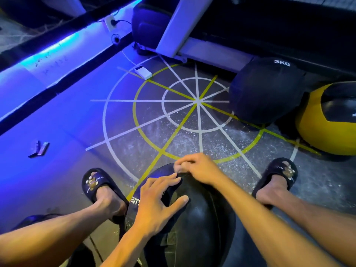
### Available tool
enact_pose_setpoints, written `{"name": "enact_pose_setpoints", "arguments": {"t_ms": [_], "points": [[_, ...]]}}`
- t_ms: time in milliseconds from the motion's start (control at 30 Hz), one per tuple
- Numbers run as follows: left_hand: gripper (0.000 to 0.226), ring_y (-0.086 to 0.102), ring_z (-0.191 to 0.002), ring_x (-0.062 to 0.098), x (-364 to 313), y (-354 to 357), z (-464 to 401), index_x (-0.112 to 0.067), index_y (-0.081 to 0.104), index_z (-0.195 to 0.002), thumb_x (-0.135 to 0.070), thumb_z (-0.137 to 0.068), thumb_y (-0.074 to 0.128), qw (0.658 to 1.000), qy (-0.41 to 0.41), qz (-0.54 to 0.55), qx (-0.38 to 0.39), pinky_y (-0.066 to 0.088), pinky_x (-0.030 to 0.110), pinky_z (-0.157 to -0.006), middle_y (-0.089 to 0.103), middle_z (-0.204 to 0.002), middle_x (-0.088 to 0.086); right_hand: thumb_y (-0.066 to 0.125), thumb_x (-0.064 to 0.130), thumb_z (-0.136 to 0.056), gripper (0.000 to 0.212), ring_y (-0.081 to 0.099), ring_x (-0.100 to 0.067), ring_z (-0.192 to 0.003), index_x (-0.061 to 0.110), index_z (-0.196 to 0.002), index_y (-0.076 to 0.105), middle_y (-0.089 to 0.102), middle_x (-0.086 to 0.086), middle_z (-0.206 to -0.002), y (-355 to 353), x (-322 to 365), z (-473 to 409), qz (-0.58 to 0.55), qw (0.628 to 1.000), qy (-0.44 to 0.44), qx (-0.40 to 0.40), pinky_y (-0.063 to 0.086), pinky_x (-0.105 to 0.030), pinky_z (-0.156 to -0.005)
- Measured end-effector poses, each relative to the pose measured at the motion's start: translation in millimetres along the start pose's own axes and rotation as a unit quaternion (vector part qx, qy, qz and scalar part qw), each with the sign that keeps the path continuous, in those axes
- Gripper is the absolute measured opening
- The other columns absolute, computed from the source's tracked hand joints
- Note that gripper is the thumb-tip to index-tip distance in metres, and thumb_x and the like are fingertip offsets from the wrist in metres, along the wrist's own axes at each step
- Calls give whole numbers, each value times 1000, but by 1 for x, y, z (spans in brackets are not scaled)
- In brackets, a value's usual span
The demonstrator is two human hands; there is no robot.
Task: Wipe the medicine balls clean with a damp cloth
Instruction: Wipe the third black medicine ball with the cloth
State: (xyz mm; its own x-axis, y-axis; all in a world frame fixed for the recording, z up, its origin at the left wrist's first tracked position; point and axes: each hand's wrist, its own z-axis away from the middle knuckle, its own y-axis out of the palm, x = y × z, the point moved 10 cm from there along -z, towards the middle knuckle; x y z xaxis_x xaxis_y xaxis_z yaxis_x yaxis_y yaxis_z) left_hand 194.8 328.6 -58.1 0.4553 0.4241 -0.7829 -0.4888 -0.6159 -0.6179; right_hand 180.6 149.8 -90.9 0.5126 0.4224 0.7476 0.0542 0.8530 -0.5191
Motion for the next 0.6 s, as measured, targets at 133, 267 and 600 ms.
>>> {"name": "enact_pose_setpoints", "arguments": {"t_ms": [133, 267, 600], "points": [[55, 50, -123, 2, 4, 3, -5, -44, 68, -125, -77, -82, 63, 1000, -3, 6, 11, 40, 41, -108, 59, -133, -35, 59, 25, -100, 22, 67, 7, -91, 32, -110, 78, 75, 18, -100, -2, 2, 1, -7, 999, -18, -30, 47, -11, -75], [57, 48, -127, 1, 15, 2, -21, -44, 69, -125, -79, -81, 62, 1000, -18, 5, 13, 38, 41, -110, 60, -132, -33, 55, 23, -102, 26, 68, -15, -99, 31, -114, 77, 76, 7, -114, -41, -42, 10, 69, 988, 65, -119, 48, -27, -78], [45, 61, -103, 28, 26, -40, -61, -25, 60, -114, -65, -94, 56, 968, -158, -138, 137, 50, 41, -84, 65, -114, 2, 53, 12, -102, 37, 61, 8, -61, 39, -121, 70, 72, 16, -94, -50, -13, 83, 109, 984, 29, -136, 49, -10, -61]]}}
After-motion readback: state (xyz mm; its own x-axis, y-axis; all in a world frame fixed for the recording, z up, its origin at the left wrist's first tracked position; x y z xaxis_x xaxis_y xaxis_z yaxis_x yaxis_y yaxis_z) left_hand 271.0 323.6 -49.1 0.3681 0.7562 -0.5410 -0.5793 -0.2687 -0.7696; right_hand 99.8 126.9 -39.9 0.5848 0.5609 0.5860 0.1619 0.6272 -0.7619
